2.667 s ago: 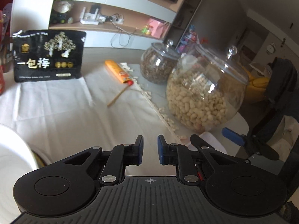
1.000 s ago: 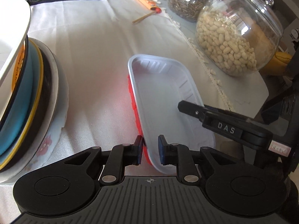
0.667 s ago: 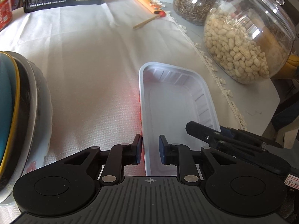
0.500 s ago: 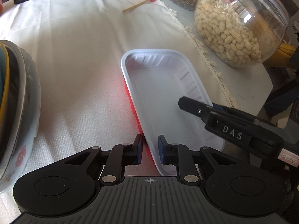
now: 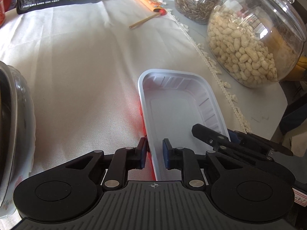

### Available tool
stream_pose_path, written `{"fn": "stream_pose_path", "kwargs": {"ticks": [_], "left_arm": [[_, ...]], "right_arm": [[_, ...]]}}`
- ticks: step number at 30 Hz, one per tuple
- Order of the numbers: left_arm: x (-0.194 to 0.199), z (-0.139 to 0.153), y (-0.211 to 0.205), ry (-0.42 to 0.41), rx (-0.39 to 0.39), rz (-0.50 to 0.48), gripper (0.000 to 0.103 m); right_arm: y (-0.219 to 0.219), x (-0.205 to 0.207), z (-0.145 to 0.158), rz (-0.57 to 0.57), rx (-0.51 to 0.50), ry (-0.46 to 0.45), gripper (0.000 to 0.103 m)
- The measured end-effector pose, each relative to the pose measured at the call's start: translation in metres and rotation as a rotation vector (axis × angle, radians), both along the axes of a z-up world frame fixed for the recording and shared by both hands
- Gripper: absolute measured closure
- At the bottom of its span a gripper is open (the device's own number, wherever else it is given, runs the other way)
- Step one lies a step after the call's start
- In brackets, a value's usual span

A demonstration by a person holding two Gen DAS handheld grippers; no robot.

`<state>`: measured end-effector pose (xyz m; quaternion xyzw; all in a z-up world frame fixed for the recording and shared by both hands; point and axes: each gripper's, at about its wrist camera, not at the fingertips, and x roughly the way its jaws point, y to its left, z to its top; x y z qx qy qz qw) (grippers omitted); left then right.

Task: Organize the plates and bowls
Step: 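Lift the tray with both tools and carry it over the bowl stack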

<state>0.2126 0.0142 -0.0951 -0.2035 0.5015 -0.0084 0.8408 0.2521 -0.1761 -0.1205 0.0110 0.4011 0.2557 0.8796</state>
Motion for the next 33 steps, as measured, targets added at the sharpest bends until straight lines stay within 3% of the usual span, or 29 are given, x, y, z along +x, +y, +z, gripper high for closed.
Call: {"fn": "stream_pose_path", "kwargs": {"ticks": [4,7,13,23,27,33], "left_arm": [[-0.008,-0.003,0.004,-0.033,-0.038,0.046,0.083],[-0.007,-0.001,-0.001,-0.022,0.012,0.047,0.09],[-0.012,0.001,-0.014,-0.05,0.114,0.02,0.09],[-0.024,0.009,-0.01,-0.082,0.113,0.024,0.09],[-0.031,0.041,0.002,-0.149,0.118,0.006,0.09],[-0.069,0.136,0.042,-0.359,0.235,0.031,0.089]], "right_arm": [[0.0,-0.001,-0.001,-0.008,-0.004,-0.007,0.082],[-0.004,-0.001,-0.001,-0.014,0.002,-0.002,0.085],[-0.007,-0.006,-0.001,-0.014,0.0,0.003,0.088],[-0.005,-0.018,0.008,-0.021,-0.026,0.003,0.09],[0.005,-0.025,0.04,-0.002,-0.022,-0.076,0.09],[0.043,-0.04,0.127,0.101,0.07,-0.285,0.09]]}}
